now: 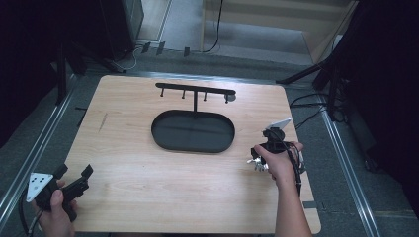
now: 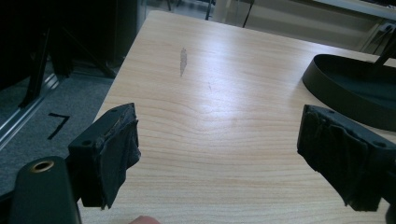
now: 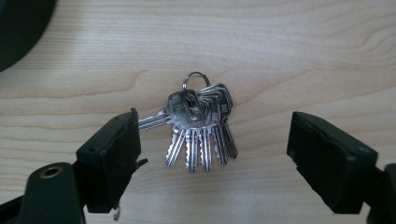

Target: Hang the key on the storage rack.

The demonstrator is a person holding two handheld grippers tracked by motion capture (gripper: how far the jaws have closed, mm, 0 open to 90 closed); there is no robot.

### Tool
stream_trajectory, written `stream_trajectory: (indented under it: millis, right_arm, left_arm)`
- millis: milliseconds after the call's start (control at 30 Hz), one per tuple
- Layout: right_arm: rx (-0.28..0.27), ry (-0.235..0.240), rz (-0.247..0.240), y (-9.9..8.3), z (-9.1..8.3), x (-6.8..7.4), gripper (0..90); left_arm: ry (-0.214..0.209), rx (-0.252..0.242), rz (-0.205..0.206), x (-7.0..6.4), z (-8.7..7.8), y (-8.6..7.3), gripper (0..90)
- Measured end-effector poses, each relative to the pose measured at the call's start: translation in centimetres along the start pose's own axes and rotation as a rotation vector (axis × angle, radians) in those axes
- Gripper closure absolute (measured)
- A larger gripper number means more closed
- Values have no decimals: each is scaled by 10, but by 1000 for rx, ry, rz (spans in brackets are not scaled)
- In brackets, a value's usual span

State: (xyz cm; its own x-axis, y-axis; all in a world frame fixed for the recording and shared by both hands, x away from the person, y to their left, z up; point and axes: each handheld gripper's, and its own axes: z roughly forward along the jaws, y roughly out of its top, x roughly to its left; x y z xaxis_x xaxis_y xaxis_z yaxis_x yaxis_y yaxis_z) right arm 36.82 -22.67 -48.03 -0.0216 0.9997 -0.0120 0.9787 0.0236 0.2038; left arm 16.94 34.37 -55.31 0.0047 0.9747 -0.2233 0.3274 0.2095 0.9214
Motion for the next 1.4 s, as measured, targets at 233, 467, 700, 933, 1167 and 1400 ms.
stream_trajectory:
  millis: [233, 467, 700, 933, 1167, 1400]
  right_arm:
    - [102, -21, 137, 13, 18, 13, 142]
    - [84, -83, 120, 13, 25, 23, 225]
    - [77, -78, 72, 6, 23, 15, 422]
    - [95, 46, 48, -1, 19, -6, 702]
    - [50, 136, 23, -4, 9, -19, 869]
    - [27, 112, -37, -3, 1, -20, 900]
  left_arm:
    - [-5, 4, -7, 1, 0, 0, 129]
    - [-5, 6, -15, 1, 1, 0, 132]
    - [-5, 11, -12, 2, 1, 0, 134]
    - [-4, 12, -8, 1, 1, 0, 134]
    - [-5, 12, -10, 1, 1, 0, 135]
    - [-6, 13, -8, 1, 1, 1, 136]
